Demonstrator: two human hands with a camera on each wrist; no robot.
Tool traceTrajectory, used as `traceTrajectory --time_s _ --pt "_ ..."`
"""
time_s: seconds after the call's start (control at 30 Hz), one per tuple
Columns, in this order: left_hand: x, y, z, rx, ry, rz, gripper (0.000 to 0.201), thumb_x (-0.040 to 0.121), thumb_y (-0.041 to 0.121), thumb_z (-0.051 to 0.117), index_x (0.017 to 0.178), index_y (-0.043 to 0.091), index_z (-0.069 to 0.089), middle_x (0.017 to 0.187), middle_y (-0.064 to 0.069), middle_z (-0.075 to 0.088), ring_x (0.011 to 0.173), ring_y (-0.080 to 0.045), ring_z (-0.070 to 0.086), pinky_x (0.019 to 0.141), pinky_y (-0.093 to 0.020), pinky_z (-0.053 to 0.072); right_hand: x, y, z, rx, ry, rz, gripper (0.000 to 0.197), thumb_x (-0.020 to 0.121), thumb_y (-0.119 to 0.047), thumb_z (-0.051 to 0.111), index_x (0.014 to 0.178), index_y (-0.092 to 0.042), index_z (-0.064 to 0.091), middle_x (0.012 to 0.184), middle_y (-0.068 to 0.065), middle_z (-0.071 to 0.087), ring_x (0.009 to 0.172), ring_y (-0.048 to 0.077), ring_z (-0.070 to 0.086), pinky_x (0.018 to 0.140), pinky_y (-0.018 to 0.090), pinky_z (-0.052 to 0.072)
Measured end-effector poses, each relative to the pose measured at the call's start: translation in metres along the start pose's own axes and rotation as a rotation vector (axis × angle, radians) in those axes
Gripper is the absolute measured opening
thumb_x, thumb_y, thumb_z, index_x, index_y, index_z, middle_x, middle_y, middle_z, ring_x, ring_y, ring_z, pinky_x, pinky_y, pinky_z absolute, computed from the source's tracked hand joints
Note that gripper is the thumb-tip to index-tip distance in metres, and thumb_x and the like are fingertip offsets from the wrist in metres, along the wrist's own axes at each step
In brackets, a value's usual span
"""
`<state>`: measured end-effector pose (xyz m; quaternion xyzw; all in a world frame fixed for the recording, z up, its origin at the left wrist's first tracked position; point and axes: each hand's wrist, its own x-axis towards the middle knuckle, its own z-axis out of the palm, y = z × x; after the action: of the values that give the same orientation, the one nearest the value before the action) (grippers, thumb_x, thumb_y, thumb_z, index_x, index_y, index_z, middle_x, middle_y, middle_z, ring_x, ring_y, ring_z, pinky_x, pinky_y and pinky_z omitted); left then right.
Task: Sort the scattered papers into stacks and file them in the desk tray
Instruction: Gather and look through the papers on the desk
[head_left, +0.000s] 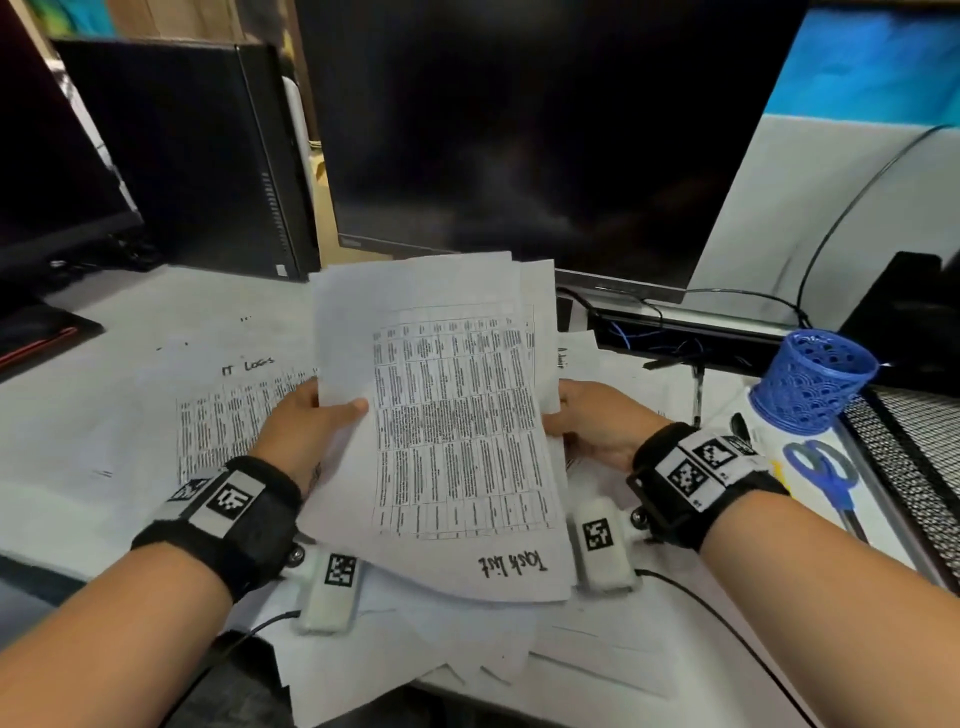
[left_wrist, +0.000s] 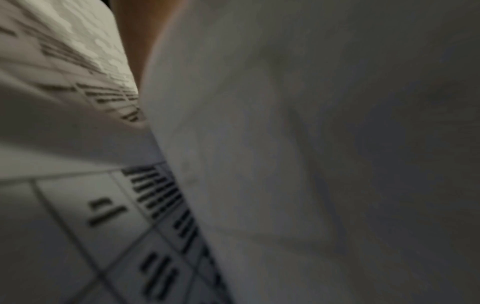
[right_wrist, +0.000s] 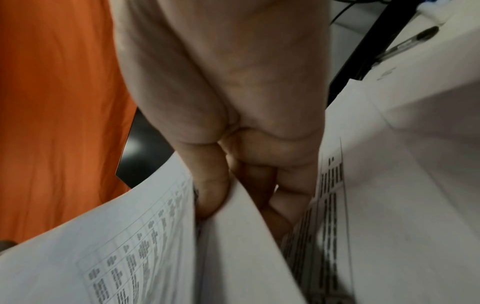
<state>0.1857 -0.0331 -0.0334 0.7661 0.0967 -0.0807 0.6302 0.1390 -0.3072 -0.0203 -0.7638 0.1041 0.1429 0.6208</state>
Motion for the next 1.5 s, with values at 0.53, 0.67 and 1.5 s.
traceTrajectory --time_s 0.53,0.67,1.5 --pt "-0.01 -0.001 0.017 0.141 -0.277 0.04 0.039 0.083 0.025 0.071 0.119 0.014 0.06 0.112 -0.004 0.068 0.093 -0.02 0.067 0.079 -0.03 0.054 0.019 0.029 -0.017 -0.086 0.16 0.216 0.085 0.04 -0.035 0.094 0.112 -0.001 0.064 0.103 0.015 0.073 0.096 0.034 0.069 0.093 0.051 0.051" --pt "-0.003 0.001 -0.011 0.371 -0.027 0.108 0.023 0.084 0.026 0.067 0.105 0.017 0.064 0.11 -0.001 0.065 0.1 -0.019 0.062 0.077 -0.024 0.053 0.001 0.017 -0.019 -0.058 0.22 0.295 0.028 0.08 0.0 0.07 0.106 0.006 0.062 0.099 0.024 0.071 0.094 0.04 0.068 0.093 0.055 0.049" --pt "-0.016 -0.021 -0.055 0.912 -0.305 0.149 0.04 0.097 0.028 0.05 0.137 0.032 0.048 0.153 0.002 0.031 0.139 -0.018 0.031 0.115 -0.032 0.022 0.013 0.027 -0.005 0.126 0.338 0.267 0.028 0.092 0.004 0.053 0.12 0.007 0.054 0.109 0.027 0.063 0.103 0.046 0.06 0.094 0.06 0.045"
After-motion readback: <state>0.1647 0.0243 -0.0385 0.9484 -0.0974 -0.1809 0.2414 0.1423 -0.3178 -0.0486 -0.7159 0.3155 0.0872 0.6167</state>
